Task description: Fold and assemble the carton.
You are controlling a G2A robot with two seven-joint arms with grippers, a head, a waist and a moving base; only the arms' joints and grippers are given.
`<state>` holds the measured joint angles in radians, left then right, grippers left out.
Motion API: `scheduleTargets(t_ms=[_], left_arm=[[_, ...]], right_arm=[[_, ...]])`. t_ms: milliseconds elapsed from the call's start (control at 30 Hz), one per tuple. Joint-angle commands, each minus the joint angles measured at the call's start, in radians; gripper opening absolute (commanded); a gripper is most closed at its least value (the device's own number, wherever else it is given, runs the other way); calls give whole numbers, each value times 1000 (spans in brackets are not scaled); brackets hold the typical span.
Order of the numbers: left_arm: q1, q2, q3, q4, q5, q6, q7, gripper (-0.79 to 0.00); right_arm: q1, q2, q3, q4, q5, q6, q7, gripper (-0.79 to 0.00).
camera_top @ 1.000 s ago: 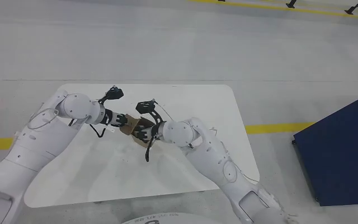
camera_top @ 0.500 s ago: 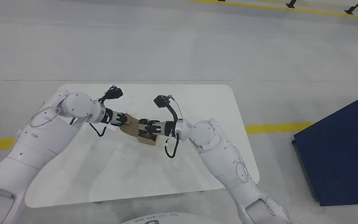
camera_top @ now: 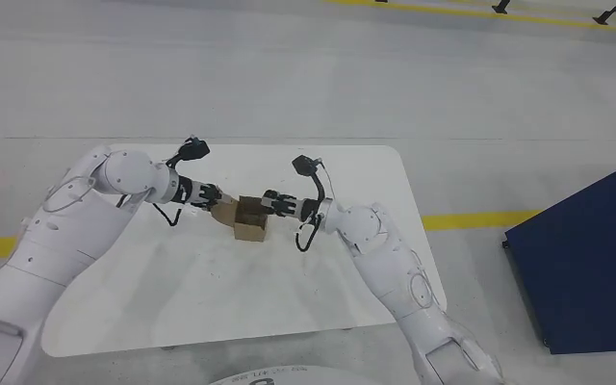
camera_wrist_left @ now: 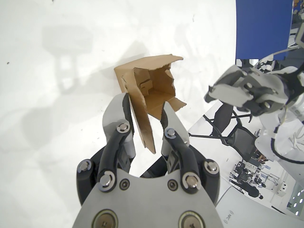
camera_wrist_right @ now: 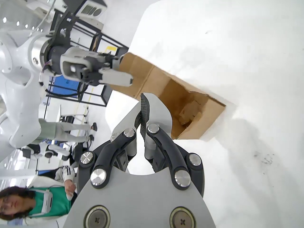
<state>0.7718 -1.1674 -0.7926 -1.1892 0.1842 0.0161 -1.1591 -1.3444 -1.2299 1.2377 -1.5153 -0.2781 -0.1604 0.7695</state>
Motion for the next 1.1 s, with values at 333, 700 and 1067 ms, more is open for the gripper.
scheduleTargets(t_ms=[333, 700, 1067], left_arm=[[25, 4, -43, 4, -71, -66, 38, 0], [77, 21, -103, 18, -147, -164, 34, 0], [76, 18, -98, 32, -162, -193, 27, 0]], right_arm=[[189, -32, -124, 190, 88, 178, 41, -785], [308, -65, -205, 348, 159, 192, 12, -785], [379, -89, -318, 437, 87, 326, 98, -785]])
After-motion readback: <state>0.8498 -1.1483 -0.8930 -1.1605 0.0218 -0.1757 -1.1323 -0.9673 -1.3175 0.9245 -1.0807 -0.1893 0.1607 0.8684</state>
